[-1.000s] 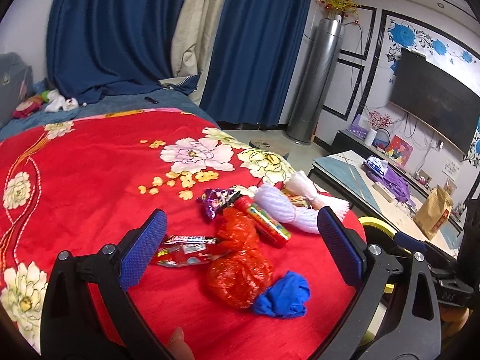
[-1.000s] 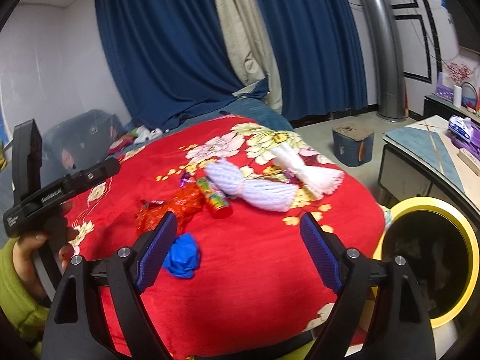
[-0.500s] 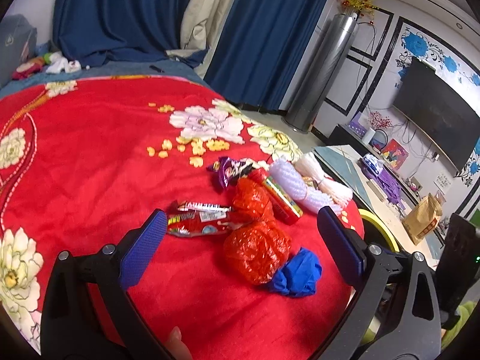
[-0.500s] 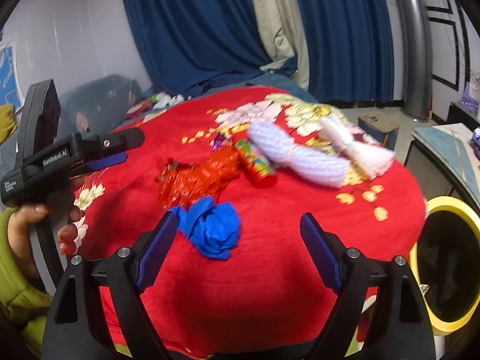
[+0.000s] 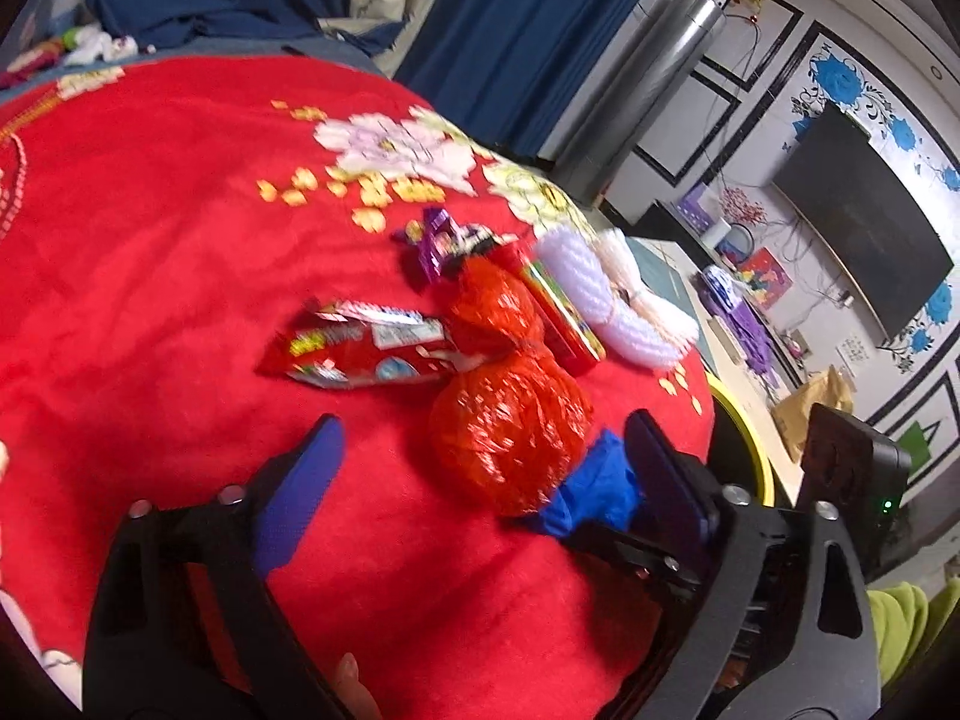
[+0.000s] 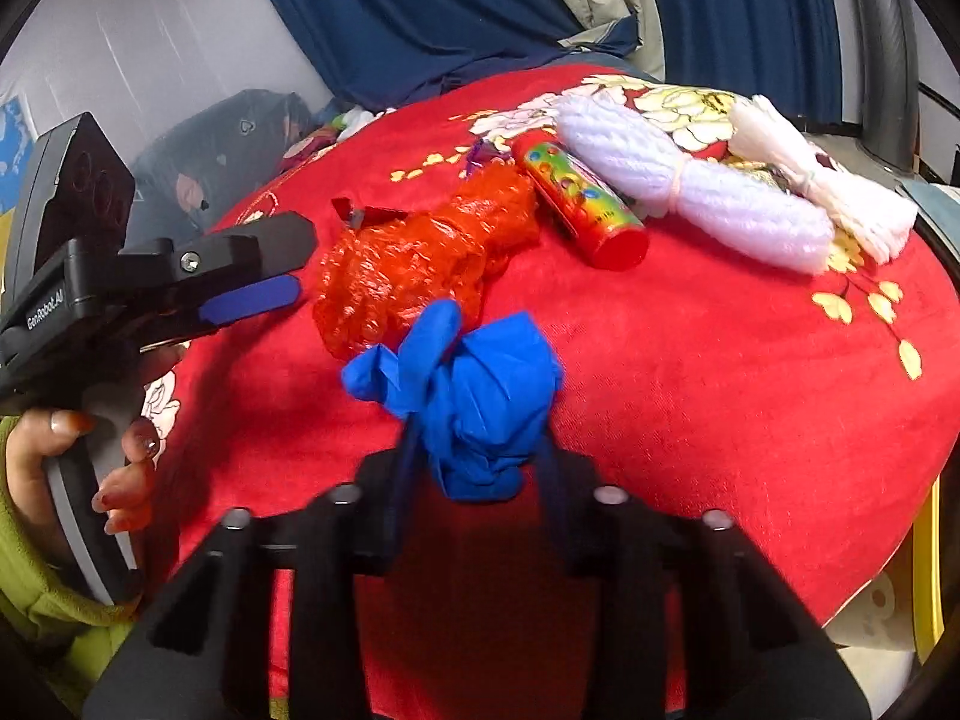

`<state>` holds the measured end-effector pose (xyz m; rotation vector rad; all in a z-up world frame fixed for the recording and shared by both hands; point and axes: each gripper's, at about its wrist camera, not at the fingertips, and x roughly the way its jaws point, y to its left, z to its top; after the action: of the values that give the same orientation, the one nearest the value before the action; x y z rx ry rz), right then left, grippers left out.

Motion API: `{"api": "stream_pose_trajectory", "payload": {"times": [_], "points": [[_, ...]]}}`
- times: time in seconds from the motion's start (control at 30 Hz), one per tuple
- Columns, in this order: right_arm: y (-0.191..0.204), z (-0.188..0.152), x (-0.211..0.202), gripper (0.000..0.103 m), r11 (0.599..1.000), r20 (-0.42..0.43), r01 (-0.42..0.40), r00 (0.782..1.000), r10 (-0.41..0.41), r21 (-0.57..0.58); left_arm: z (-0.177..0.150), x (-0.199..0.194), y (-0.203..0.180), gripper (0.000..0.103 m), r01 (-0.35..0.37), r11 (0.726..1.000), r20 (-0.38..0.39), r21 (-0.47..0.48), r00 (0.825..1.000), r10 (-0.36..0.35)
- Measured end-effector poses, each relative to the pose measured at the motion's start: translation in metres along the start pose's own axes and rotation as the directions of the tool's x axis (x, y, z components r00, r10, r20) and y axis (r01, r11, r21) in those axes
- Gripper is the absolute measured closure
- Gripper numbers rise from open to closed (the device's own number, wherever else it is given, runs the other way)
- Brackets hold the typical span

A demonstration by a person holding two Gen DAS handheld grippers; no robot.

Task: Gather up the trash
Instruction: 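Grasp the red plastic bag with the left tool while the right tool grasps the blue glove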

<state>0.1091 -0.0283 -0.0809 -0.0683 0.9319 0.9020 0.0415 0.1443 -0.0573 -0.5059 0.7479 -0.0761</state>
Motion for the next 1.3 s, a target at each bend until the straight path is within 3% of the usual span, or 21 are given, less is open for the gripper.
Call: {"api": "stream_pose_trajectory", "payload": {"times": [0.2, 0.27, 0.47, 0.83, 1.03, 1.3], "points": [[-0.012, -0.005, -0.014, 0.087, 0.998, 0.024, 0.019, 1.000, -0.020, 0.058, -0.007, 0.022, -0.007, 0.043, 0.057, 0.998, -0.058, -0.016, 0.997, -0.058], [-0.018, -0.005, -0.018, 0.088, 0.997, 0.030, 0.024, 0.999, -0.027, 0.078, -0.007, 0.027, -0.007, 0.061, 0.067, 0.998, -0.069, -0.021, 0.995, -0.069], [-0.031, -0.007, -0.028, 0.089, 0.992, 0.048, 0.038, 0.998, -0.044, 0.124, -0.009, 0.032, 0.000, 0.090, 0.090, 0.995, -0.087, -0.047, 0.992, -0.094], [-0.039, -0.009, -0.049, 0.089, 0.989, 0.093, 0.059, 0.993, -0.073, 0.138, -0.008, 0.007, -0.027, 0.095, 0.143, 0.989, -0.070, 0.034, 0.988, -0.141], [-0.038, -0.006, -0.057, 0.089, 0.989, 0.122, 0.068, 0.989, -0.084, 0.131, -0.008, -0.008, -0.049, 0.095, 0.120, 0.983, -0.007, 0.142, 0.993, -0.120], [-0.037, -0.001, -0.076, 0.089, 0.989, 0.175, 0.079, 0.980, -0.100, 0.125, -0.003, -0.025, -0.058, 0.095, 0.101, 0.980, 0.049, 0.174, 0.993, -0.111]]}}
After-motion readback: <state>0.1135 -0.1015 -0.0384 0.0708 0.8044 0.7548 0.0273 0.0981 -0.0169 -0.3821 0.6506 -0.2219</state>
